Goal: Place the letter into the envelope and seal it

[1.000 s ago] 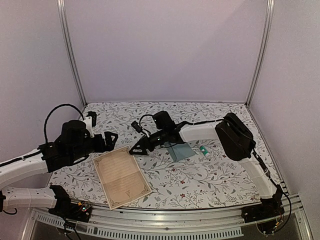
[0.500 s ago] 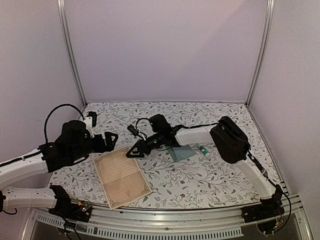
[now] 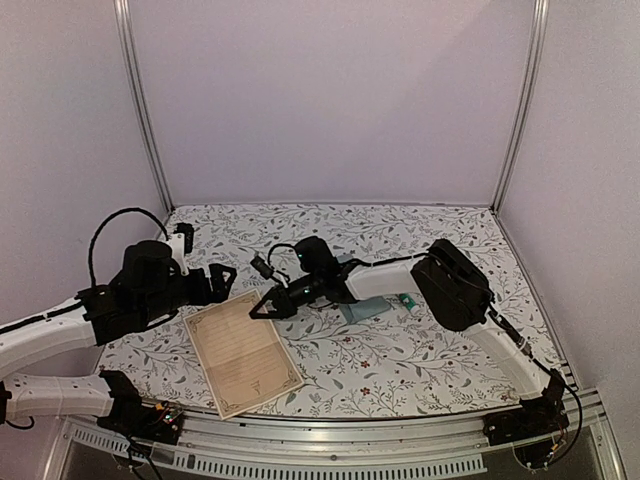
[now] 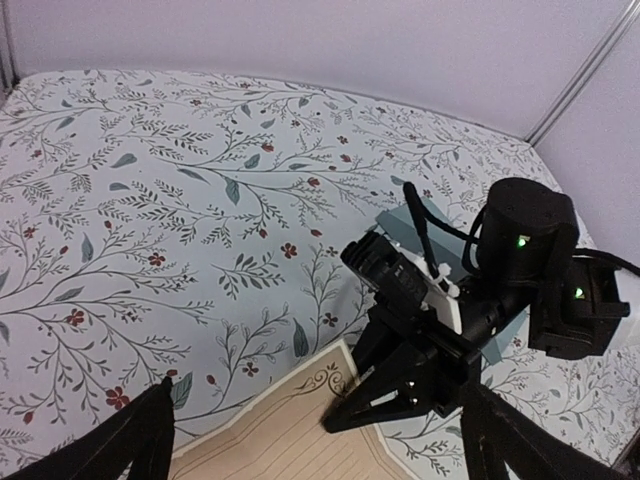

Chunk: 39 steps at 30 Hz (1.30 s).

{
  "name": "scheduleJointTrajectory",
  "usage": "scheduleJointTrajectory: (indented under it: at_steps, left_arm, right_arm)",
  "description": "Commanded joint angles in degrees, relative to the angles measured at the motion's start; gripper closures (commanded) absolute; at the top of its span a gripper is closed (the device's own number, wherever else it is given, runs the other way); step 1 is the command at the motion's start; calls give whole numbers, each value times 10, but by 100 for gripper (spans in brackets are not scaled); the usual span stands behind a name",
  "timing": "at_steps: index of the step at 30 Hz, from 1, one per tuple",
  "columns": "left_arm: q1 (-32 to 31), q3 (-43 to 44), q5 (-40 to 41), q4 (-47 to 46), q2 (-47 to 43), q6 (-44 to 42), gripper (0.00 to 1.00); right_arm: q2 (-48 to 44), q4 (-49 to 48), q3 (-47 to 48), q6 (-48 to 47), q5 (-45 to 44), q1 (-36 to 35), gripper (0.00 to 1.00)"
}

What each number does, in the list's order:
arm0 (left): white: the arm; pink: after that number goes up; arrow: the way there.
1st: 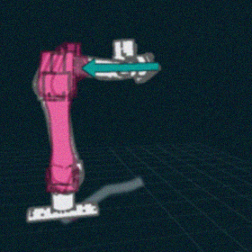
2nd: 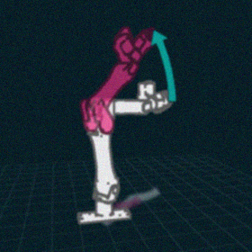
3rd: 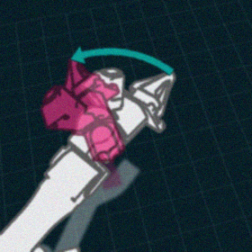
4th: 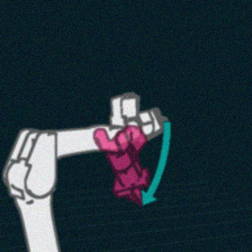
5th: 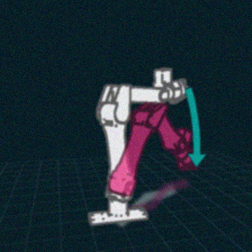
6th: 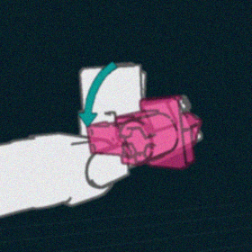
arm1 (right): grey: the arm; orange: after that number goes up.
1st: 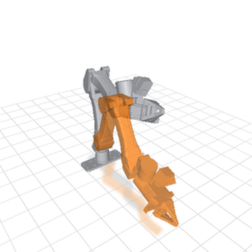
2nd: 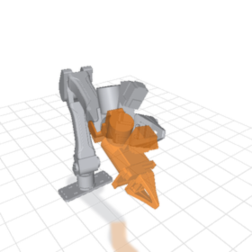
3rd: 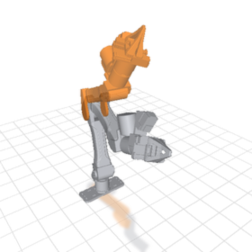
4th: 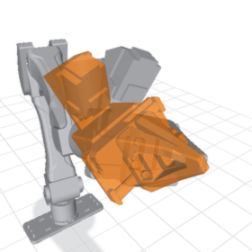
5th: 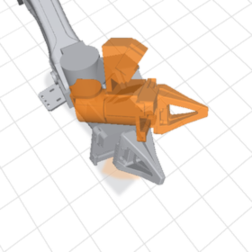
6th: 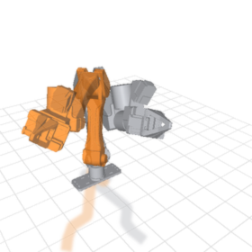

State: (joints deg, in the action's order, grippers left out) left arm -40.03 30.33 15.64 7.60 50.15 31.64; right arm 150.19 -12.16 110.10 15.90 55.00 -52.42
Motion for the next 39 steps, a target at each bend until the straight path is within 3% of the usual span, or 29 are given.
scheduleJointTrajectory:
  at_steps: [1,2,8,21,26,32,39]
  left_arm:
    - [-5,-5,-3,-12,-8,-5,0]
    - [-5,-6,-4,-12,-9,-6,0]
    - [-5,-6,-9,-12,-16,-5,0]
    - [-7,-13,-55,-34,-29,-10,0]
    - [-8,-18,-73,-50,-36,-7,0]
    - [-8,-37,-122,-103,-61,-4,0]
    - [-7,-52,-148,-144,-61,30,0]
  right_arm:
    - [-1,-25,-2,4,14,-5,95]
    - [-10,-27,-10,6,11,-5,100]
    - [-82,-28,-90,3,-55,-7,100]
    - [-337,-10,-296,9,-271,-7,100]
    - [-413,29,-322,-7,-337,-10,100]
    - [-480,80,-326,24,-497,-19,100]
    - [-550,66,-328,52,-546,-28,100]
